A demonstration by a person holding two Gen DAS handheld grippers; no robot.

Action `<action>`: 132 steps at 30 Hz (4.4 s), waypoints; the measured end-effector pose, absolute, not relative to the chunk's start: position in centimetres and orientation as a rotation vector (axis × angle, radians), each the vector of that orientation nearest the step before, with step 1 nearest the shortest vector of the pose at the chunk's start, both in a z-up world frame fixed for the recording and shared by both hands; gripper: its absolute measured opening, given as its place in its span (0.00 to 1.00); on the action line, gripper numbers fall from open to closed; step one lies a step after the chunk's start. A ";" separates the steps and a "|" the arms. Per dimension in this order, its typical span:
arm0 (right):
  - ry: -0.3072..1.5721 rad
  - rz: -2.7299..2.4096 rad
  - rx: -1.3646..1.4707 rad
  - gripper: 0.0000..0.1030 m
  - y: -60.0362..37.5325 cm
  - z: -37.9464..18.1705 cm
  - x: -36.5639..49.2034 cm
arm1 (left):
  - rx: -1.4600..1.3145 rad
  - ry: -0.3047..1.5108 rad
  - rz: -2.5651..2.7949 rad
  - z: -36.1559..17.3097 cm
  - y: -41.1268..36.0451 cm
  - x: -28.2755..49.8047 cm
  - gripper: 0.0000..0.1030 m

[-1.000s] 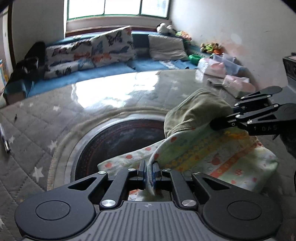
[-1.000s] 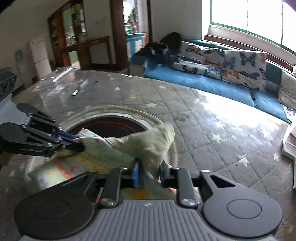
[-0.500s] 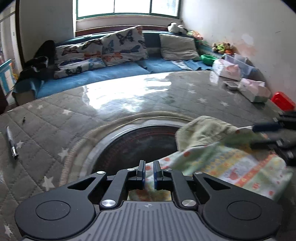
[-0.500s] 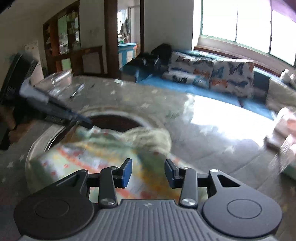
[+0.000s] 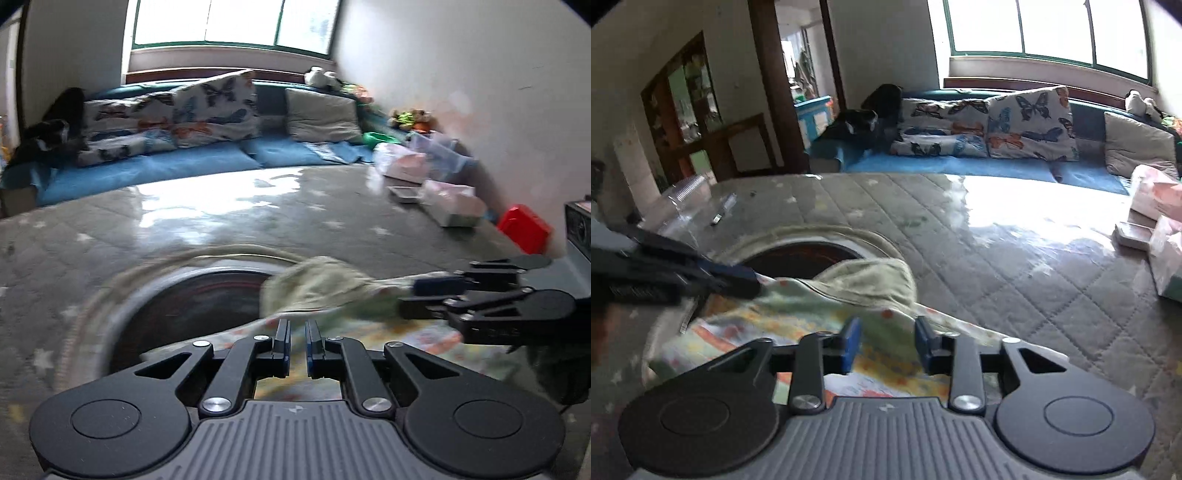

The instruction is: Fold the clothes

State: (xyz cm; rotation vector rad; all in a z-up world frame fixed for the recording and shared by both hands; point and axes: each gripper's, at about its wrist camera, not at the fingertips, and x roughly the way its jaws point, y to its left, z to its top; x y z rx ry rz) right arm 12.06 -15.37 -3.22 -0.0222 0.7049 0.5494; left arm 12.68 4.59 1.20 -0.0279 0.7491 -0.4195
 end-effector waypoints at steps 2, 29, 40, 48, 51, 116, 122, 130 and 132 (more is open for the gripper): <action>0.706 0.567 -0.020 0.23 -14.9 -3.1 12.4 | -0.030 0.760 -0.435 0.7 3.6 13.1 0.09; 0.717 0.651 -0.186 0.37 -12.3 -3.5 7.7 | -0.071 0.744 -0.435 0.1 2.9 9.0 0.16; 0.709 0.611 -0.181 0.56 -12.6 -5.2 5.3 | -0.056 0.741 -0.386 -1.9 2.7 4.6 0.40; 0.664 0.586 -0.219 0.64 -12.8 -5.5 4.3 | -0.060 0.719 -0.356 -2.5 2.9 3.8 0.46; 0.666 0.578 -0.204 0.67 -13.5 -5.7 3.9 | -0.058 0.712 -0.352 -2.6 2.9 3.5 0.47; 0.714 0.433 -0.019 0.31 -18.7 -6.0 11.6 | -0.045 0.718 -0.364 -2.5 0.4 5.4 0.67; 0.702 0.453 -0.034 0.32 -18.1 -5.3 11.4 | -0.112 0.719 -0.302 -1.6 2.8 8.8 0.64; 0.699 0.535 -0.046 0.32 -15.2 -4.9 12.4 | -0.204 0.739 -0.305 -1.8 3.7 13.2 0.38; 0.712 0.534 -0.052 0.32 -14.7 -5.4 12.9 | -0.199 0.747 -0.302 -2.2 3.7 13.7 0.32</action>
